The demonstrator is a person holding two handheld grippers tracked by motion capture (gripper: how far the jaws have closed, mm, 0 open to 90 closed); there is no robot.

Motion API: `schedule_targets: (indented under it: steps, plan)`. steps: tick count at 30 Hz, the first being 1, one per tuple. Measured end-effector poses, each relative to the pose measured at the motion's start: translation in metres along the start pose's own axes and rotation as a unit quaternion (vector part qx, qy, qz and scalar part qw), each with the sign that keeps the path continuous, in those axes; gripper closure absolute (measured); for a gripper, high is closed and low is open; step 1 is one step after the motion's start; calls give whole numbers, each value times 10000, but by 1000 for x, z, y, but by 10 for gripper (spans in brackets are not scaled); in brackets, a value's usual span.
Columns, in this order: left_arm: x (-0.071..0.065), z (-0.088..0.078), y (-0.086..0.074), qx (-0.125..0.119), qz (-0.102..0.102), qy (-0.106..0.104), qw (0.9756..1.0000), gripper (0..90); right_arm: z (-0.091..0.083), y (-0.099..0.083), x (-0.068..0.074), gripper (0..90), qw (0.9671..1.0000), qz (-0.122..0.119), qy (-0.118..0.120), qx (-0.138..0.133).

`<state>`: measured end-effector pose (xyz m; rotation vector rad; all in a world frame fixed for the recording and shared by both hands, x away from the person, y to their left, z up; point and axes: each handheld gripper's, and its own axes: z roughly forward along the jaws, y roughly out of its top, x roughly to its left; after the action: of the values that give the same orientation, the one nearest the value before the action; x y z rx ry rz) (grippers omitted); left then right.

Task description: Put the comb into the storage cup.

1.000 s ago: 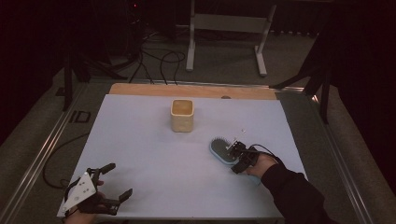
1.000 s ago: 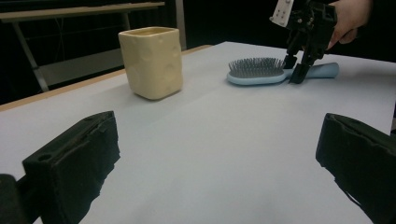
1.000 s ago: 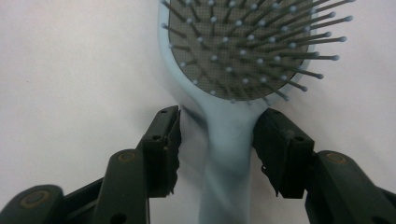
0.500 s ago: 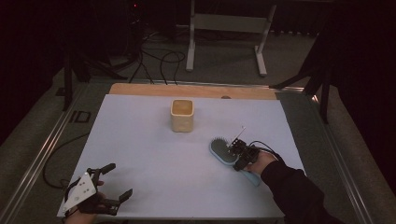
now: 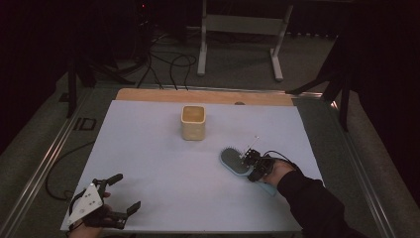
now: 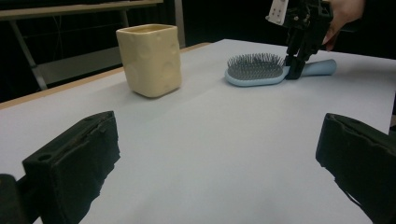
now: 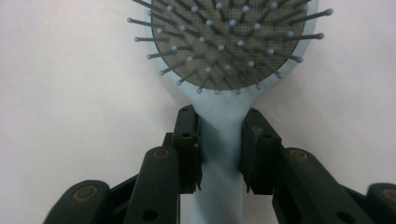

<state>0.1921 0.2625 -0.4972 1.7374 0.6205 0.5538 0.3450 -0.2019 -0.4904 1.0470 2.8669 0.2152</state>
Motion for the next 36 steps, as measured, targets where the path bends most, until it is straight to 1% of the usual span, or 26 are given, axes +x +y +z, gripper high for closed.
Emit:
schedule_targets:
  steps: [2, 3, 4, 5, 6, 9, 13, 15, 16, 17, 19, 20, 22, 23, 24, 25, 29, 31, 33, 34, 36]
  plan:
    - [0, 0, 0, -6, -10, 0, 10000, 0, -1, -2, -2, 705, 9999, -38, 65, -69]
    - [0, 0, 0, 8, -1, 6, 10000, 0, -1, -4, -3, 706, 9997, -36, 93, -208]
    - [1, 0, 0, 10, -5, 8, 10000, 0, -1, -5, -4, 706, 9995, 83, 178, -244]
    - [1, 0, 0, 8, -6, 16, 10000, 0, -1, -6, -5, 707, 9994, -29, 203, -268]
    - [1, 0, 0, 5, -11, 15, 10000, 0, -2, -7, -5, 707, 9992, 65, 240, -327]
    - [0, 0, -1, 13, -16, 20, 10000, 0, -3, -9, -7, 707, 9985, 171, 342, -403]
    - [0, 0, 0, 9, -19, 19, 10000, 0, -8, -11, -9, 707, 9973, 211, 391, -578]
    - [0, 0, 0, 9, -21, 20, 10000, 0, -10, -12, -8, 707, 9971, 132, 429, -617]
    - [1, 0, 0, 6, -15, 17, 10000, 0, -12, -11, -7, 707, 9967, 174, 436, -655]
    - [1, 0, 0, 2, -15, 14, 10000, 0, -13, -11, -7, 707, 9966, 129, 479, -652]
    - [1, 0, -1, 5, -19, 19, 10000, 0, -15, -10, -7, 708, 9962, 165, 487, -707]
    - [1, 0, 0, -1, -23, 18, 10000, 0, -16, -10, -6, 707, 9961, 98, 517, -705]
    - [1, 0, 0, -3, -19, 20, 10000, 0, -20, -8, -5, 708, 9952, 165, 556, -793]
    - [1, 0, 0, 2, -23, 19, 10000, 0, -21, -7, -5, 707, 9948, 112, 577, -827]
    - [1, 0, 0, 1, -20, 18, 10000, 0, -23, -6, -5, 707, 9947, 141, 532, -872]
    - [1, 0, 0, -2, -21, 17, 10000, 0, -25, -5, -4, 707, 9942, 178, 563, -900]
    - [1, 0, 0, -8, -26, 23, 10000, 0, -32, -3, -4, 707, 9924, 186, 550, -1084]
    - [1, 0, 0, -5, -24, 19, 10000, 0, -36, -2, -4, 707, 9919, 140, 535, -1144]
    - [1, 0, 0, 7, -16, 18, 10000, 0, -40, 0, -4, 707, 9904, 112, 592, -1247]
    - [1, 0, 0, 6, -14, 16, 10000, 0, -42, 0, -3, 707, 9897, 142, 584, -1296]
    - [1, 0, 0, 0, -16, 17, 10000, 0, -45, 2, -3, 707, 9886, 102, 582, -1381]
